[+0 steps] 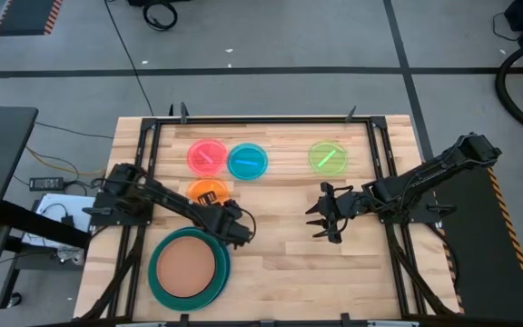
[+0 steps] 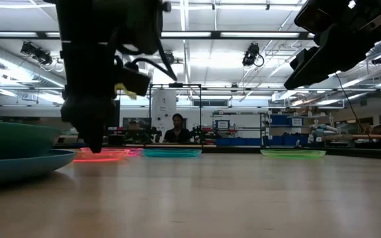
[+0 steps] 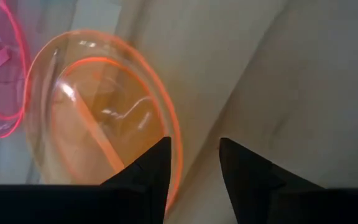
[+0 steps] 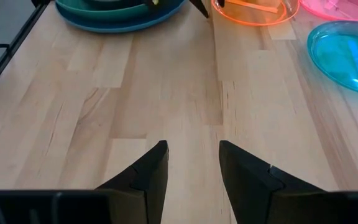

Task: Stack plastic plates
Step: Stack the orange plate on top of the light orange plate

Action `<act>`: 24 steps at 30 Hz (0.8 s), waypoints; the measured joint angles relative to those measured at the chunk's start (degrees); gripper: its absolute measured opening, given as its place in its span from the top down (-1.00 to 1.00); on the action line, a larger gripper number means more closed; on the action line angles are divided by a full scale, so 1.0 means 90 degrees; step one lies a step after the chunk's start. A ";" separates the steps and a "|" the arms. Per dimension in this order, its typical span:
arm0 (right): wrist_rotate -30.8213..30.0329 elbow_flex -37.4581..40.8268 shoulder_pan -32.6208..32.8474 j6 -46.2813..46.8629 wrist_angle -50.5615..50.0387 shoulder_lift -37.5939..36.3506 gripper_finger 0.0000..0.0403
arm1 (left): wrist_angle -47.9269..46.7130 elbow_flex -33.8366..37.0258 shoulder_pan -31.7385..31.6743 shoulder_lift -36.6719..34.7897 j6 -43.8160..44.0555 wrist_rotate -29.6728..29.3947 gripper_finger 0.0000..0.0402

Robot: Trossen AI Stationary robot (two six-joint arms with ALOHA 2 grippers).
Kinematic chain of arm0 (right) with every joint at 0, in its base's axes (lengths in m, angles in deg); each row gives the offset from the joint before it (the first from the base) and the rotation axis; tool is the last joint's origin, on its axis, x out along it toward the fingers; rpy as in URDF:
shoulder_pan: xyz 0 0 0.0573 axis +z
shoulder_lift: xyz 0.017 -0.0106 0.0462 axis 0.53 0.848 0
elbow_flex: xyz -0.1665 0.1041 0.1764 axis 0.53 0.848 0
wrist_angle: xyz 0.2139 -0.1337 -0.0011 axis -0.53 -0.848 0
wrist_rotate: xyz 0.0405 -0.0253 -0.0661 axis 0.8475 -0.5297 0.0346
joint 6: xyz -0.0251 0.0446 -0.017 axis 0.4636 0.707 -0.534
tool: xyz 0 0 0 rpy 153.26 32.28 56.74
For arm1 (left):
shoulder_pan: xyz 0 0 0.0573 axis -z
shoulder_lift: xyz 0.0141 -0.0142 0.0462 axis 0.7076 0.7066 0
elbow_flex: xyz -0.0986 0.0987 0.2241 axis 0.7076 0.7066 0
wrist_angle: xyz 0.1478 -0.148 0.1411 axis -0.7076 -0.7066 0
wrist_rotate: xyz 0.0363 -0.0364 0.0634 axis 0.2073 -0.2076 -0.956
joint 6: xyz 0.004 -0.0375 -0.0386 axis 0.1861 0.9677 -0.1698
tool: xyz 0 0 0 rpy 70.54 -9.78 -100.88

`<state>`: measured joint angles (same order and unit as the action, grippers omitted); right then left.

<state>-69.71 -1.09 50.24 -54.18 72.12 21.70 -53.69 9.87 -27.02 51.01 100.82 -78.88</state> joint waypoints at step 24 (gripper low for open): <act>0.0007 0.0000 0.0007 0.0044 -0.0035 0.0000 0.24 | -0.0308 0.0049 -0.0403 0.0086 -0.0525 0.0273 0.30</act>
<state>-69.64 -1.09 50.31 -53.79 71.81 21.70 -56.46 10.31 -30.65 51.79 96.09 -76.43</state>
